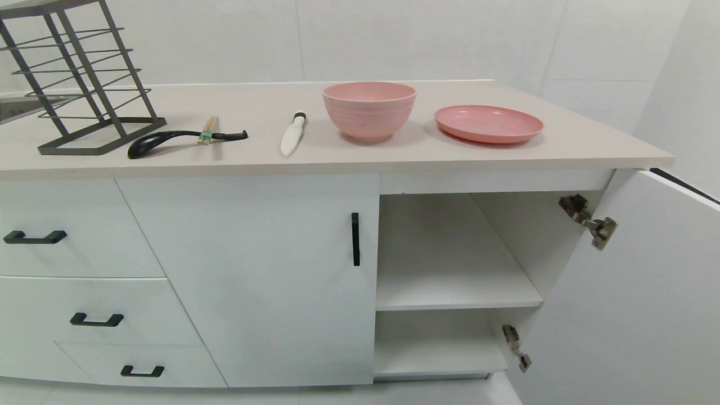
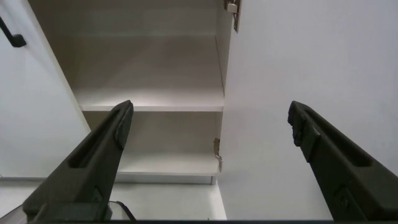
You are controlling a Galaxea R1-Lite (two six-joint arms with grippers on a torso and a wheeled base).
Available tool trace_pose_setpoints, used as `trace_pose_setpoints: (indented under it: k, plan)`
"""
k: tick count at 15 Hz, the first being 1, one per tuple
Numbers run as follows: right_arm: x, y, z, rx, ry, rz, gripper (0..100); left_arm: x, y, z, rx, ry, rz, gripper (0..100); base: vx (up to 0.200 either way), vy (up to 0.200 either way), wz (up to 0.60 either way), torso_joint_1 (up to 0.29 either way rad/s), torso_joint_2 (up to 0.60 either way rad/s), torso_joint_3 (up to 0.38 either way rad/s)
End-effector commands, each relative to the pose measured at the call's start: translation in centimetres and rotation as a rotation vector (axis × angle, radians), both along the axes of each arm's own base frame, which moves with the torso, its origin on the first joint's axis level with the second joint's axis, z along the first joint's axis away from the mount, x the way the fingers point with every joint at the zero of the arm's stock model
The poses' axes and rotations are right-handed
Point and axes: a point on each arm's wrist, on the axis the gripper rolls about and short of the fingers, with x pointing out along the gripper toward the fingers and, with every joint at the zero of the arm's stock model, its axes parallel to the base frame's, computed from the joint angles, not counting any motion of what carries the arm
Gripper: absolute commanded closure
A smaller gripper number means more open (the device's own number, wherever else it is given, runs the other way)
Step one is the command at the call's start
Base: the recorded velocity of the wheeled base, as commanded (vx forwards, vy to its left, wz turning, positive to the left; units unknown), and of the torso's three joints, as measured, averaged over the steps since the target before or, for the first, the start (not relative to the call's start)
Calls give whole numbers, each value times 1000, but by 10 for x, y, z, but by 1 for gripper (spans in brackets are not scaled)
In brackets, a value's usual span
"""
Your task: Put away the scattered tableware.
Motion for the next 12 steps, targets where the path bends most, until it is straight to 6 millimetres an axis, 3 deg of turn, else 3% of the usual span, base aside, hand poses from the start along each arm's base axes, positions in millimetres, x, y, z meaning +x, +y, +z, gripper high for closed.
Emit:
trace_pose_setpoints:
  k: [1, 2, 5, 9, 12]
  plan:
    - [0, 0, 0, -1, 0, 1, 0, 0, 0, 0, 0, 0, 0, 0, 0, 0, 0, 0, 0, 0]
    - [0, 0, 0, -1, 0, 1, 0, 0, 0, 0, 0, 2, 0, 0, 0, 0, 0, 0, 0, 0]
    - [0, 0, 0, -1, 0, 1, 0, 0, 0, 0, 2, 0, 0, 0, 200, 0, 0, -6, 2, 1]
    - [0, 0, 0, -1, 2, 1, 0, 0, 0, 0, -2, 1, 0, 0, 0, 0, 0, 0, 0, 0]
    - [0, 0, 0, -1, 0, 1, 0, 0, 0, 0, 0, 0, -3, 0, 200, 0, 0, -4, -1, 4]
